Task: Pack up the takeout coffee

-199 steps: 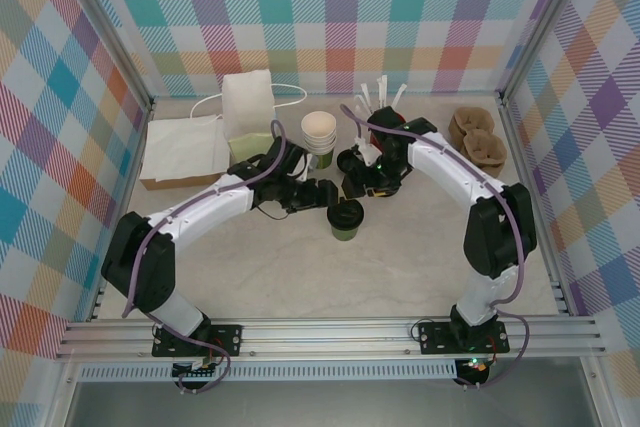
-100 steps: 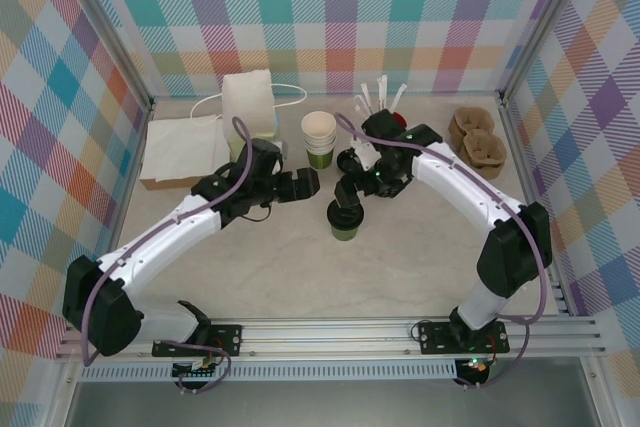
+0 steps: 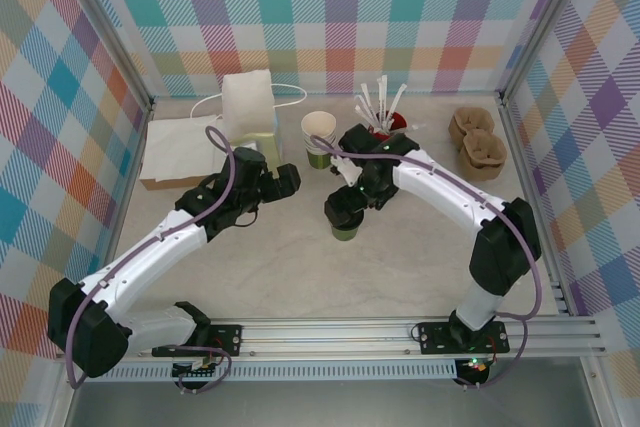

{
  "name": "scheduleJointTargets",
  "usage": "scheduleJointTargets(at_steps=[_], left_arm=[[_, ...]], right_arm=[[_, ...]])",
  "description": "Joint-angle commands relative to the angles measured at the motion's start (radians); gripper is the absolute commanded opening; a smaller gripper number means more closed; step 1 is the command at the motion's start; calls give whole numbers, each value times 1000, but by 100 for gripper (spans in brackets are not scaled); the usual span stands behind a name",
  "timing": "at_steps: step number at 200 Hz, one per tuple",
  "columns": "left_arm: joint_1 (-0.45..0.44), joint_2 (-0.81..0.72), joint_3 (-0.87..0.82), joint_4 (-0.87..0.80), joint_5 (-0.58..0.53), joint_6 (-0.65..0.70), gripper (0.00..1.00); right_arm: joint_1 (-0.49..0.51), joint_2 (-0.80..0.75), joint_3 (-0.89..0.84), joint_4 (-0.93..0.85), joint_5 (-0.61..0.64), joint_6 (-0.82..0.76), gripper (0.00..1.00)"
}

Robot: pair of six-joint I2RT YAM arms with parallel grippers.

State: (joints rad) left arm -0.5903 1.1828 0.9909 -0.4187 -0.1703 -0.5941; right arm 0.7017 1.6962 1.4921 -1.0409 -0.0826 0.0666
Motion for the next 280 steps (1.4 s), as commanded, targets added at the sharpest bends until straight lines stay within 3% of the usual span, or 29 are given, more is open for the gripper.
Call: scheduleJointTargets(at_steps=[1,104,280], left_arm=[[10,-20,-14,-14,-37,-14,100],[11,-30,-14,-28,-60,-13,100],[14,-32,-7,-31,-75,-14,100]], right_arm=[[18,21,-16,-26,0,-12,100],[39,72,-38,-35,20,-25,100],[39,-43,-50,-28,54,-16,100]])
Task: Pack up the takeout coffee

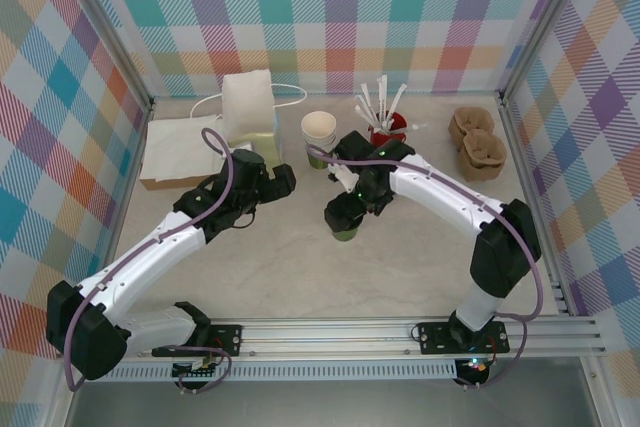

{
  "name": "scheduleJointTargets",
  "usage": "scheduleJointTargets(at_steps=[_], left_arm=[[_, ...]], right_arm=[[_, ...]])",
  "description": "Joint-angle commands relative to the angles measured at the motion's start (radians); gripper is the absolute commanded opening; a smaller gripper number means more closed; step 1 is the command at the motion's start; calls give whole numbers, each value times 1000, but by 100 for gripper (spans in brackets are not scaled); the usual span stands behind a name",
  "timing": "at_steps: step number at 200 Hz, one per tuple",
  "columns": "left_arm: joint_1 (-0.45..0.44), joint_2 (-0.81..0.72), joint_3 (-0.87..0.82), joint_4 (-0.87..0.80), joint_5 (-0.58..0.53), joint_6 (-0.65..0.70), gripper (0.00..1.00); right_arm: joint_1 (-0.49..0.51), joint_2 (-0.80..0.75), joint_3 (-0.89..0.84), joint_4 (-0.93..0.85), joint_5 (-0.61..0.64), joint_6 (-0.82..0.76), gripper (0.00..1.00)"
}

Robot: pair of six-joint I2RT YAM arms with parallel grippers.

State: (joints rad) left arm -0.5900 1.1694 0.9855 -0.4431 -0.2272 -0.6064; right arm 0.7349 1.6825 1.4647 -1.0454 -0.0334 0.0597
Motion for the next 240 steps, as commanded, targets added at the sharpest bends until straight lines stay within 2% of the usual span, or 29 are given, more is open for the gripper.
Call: scheduleJointTargets(at_steps=[1,106,177,240], left_arm=[[13,-19,-2,-7,-18,-2,100],[16,-18,4,-14,-39,-3,100],[18,-40,-3,-36,-65,-8,100],[21,-54,-10,-46,-74,-9,100]], right_arm=[[7,-29,-24,-24,5,-9,100],[16,-43,-147,35,-11,-1,99],[17,-2,-145,114,24,17,87],[17,37,-119,139,23,19,81]])
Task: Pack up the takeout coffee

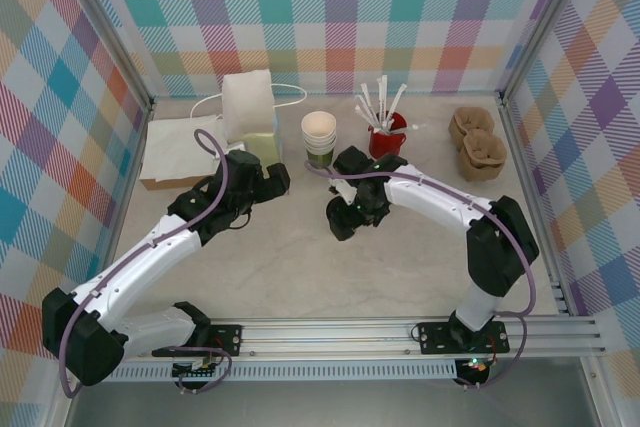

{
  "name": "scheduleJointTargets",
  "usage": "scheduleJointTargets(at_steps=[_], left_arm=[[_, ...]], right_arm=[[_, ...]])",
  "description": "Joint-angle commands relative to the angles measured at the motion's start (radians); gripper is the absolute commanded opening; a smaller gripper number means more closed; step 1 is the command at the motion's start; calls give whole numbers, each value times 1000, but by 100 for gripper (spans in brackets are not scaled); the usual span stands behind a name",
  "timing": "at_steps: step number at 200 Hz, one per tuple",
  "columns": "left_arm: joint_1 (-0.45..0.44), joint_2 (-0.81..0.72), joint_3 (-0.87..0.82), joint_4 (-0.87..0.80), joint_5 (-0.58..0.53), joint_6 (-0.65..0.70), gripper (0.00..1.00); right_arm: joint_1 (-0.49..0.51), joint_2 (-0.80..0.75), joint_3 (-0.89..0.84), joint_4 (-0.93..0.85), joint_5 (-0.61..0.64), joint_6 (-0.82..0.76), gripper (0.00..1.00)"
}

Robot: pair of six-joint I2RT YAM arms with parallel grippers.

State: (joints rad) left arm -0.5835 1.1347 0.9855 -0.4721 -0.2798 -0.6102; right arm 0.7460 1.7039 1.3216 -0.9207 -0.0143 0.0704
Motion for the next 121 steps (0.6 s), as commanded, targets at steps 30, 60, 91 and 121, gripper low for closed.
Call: scheduleJointTargets(at_steps=[30,60,91,121], left_arm=[[14,-20,-11,-16,-19,-5,100],[16,-20,-9,-15,-16,-3,100],[17,-25,-11,-15,-18,-3,100],[19,-34,-11,-20,-22,-3,100]], right_arm=[[6,11,27,11,2,9,84],[6,13,41,4,8,4,97],[6,32,69,9,25,-10,100],[6,71,107,9,24,-29,100]])
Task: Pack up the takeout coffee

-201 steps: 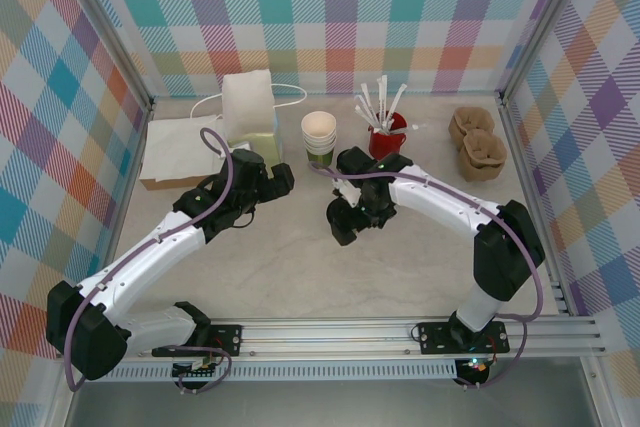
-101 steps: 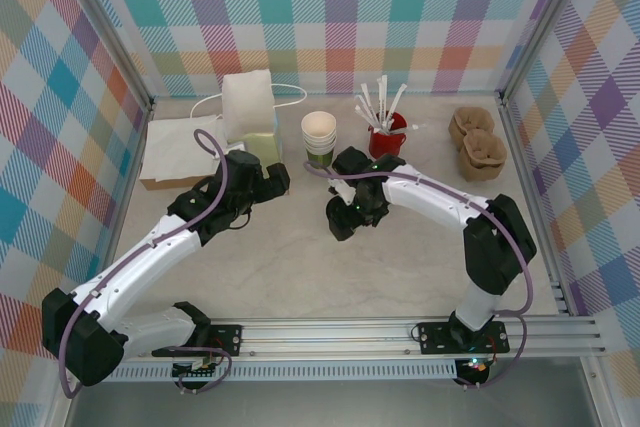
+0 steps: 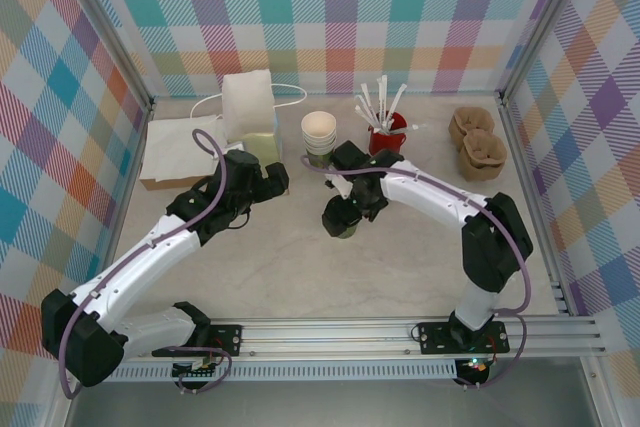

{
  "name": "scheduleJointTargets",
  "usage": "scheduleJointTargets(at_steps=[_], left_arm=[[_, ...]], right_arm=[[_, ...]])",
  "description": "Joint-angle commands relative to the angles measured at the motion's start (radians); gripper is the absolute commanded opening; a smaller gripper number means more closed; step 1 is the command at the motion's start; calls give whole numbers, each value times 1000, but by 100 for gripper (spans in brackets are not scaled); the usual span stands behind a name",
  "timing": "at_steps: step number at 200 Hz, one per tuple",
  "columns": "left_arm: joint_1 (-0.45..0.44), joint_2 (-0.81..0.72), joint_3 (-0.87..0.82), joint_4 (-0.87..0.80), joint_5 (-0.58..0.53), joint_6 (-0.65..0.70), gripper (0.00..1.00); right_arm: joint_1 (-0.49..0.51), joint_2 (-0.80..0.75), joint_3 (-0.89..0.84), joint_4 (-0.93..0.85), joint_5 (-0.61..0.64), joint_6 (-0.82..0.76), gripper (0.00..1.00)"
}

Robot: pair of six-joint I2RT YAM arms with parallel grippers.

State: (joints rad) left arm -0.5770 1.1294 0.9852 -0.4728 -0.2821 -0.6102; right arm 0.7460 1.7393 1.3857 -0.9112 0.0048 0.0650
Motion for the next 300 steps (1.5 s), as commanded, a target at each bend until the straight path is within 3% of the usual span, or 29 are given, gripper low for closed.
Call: scheduleJointTargets(at_steps=[1,53,105,146,174,251,300], left_arm=[[12,-30,-10,-19,-20,-3,100],[15,-41,-14,-25,-25,-3,100],[17,-43,-13,-27,-28,-1,100],[20,-41,-11,-25,-26,0,100],[22,-39,-7,-21,-22,2,100],[25,-41,-4,-7,-20,3,100],[26,-53,1,-4,-17,17,100]], right_arm=[[6,37,45,0,5,-23,100],[6,80,87,-2,0,-37,100],[-6,85,76,-32,-5,-27,87],[-59,18,30,-32,-14,-8,84],[-149,-45,-14,-49,3,-4,83],[-523,-166,-82,-25,45,-14,83],[-602,-80,-39,14,45,-22,83]])
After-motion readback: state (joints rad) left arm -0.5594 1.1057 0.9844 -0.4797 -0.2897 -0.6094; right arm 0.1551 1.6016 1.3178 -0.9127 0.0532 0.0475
